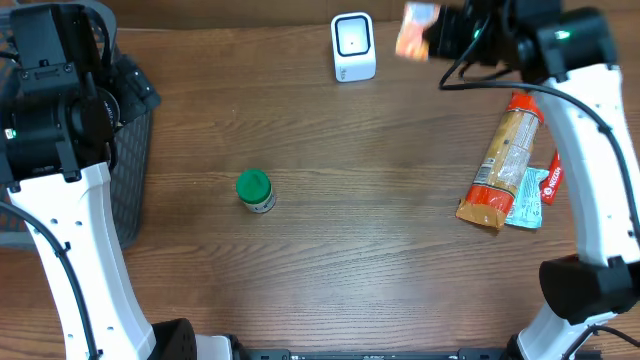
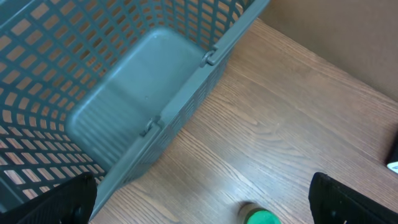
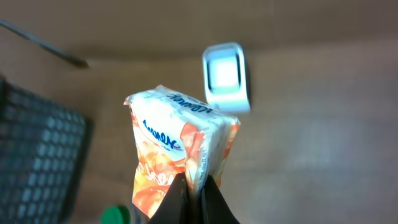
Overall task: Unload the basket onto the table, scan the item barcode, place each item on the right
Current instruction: 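Lift the Kleenex pack and hold it in front of the scanner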
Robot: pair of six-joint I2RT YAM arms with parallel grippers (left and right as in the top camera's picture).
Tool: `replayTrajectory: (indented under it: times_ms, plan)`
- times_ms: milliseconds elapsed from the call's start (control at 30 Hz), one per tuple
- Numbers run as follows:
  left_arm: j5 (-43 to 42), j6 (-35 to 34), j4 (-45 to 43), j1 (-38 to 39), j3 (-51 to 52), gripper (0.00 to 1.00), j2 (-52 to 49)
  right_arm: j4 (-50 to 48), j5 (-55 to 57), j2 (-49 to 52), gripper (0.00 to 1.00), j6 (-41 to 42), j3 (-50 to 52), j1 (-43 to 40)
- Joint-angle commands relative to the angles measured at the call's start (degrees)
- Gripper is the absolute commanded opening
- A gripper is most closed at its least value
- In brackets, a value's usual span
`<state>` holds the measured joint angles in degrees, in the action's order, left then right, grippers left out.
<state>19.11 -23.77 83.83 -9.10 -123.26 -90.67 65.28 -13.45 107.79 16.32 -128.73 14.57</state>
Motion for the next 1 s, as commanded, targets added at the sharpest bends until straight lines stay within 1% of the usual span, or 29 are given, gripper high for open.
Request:
replayTrajectory:
  times_ms: [0, 100, 333, 467, 600, 733, 900, 967]
  plan:
    - [0.7, 0.5, 0.0, -0.2, -0.6, 1.0, -0.4, 0.0, 9.5, 0.3, 0.04, 0.3, -2.6, 2.2]
    - [0.7, 0.5, 0.0, -0.2, -0.6, 1.0, -0.4, -2.7, 17.9, 2.3, 0.04, -2.7, -2.6, 4.7]
    - [0.7, 0.5, 0.0, -0.2, -0.6, 1.0, -0.4, -11.2, 33.8, 12.6, 0.04, -18.4, -2.6, 11.3]
    - [0.7, 0.5, 0.0, -0.2, -0.6, 0.99, -0.4, -16.8, 40.7, 19.0, 0.04, -23.0, -2.5, 12.9]
    - [0.7, 0.5, 0.0, -0.2, -0.6, 1.0, -0.4, -22.9, 45.1, 24.4, 0.04, -31.1, -2.5, 13.9]
    - [0.7, 0.5, 0.0, -0.2, -0.6, 1.0, -0.4, -29.7, 50.4, 28.8, 0.04, -34.5, -2.5, 14.4]
    - [0.7, 0.5, 0.0, -0.2, -0.6, 1.0, -0.4, -36.2, 53.3, 32.9, 0.04, -42.8, -2.5, 14.4]
    - [0.7, 0.5, 0.0, -0.2, -0.6, 0.99, -0.4, -37.9, 53.2, 34.3, 0.04, -44.4, -2.5, 14.5]
